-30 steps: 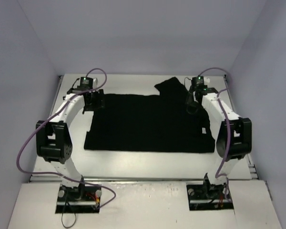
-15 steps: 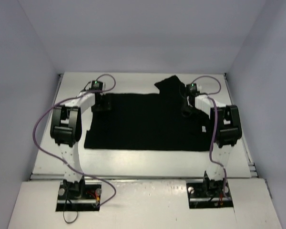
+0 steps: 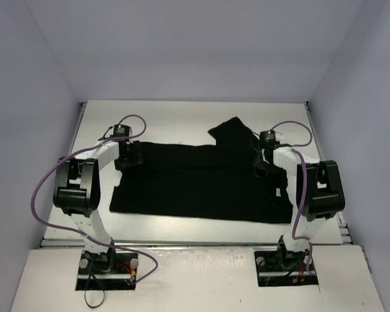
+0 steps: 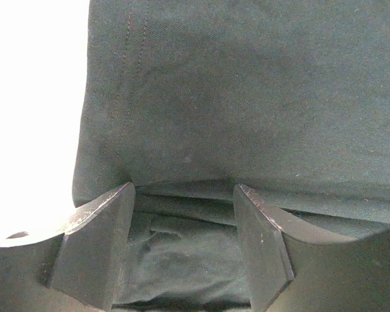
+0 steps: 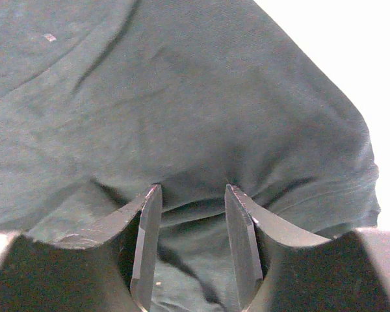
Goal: Fold and stack the t-shirts
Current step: Grap the side of the flattened tshirt furthest away from the robot with both arms
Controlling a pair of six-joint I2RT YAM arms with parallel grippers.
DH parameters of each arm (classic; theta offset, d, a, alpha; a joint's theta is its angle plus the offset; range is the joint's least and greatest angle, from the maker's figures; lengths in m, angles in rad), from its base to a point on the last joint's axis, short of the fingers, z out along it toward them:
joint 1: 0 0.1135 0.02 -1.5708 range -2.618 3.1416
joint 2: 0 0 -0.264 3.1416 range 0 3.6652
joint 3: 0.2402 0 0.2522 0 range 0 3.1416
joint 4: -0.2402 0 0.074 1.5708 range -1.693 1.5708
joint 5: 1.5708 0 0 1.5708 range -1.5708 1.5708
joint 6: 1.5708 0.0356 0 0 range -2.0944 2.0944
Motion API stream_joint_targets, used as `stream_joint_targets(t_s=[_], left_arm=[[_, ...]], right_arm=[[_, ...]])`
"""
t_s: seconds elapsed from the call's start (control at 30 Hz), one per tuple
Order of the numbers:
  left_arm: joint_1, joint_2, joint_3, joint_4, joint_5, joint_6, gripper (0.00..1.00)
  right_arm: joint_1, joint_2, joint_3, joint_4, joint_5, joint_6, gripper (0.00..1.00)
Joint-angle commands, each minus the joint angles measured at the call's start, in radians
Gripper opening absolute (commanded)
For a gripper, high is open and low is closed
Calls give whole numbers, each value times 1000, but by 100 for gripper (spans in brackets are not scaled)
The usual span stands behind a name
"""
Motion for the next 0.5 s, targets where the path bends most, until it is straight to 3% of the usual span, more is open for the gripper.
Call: stream_joint_targets(t_s=[0.0, 0.13, 0.3, 0.47], left_arm=[[23, -42, 66, -105, -13, 31, 59], [23, -24, 228, -118, 44, 149, 59], [41, 118, 497, -175, 80, 255, 59], [53, 248, 633, -209, 94, 361, 59]], right_arm=[[-32, -70, 18, -139, 35, -9, 41], [-38, -86, 198, -149, 6, -90, 41], [-108, -17, 419, -148, -107, -139, 40], [-119, 104, 580, -146, -184, -204, 40]])
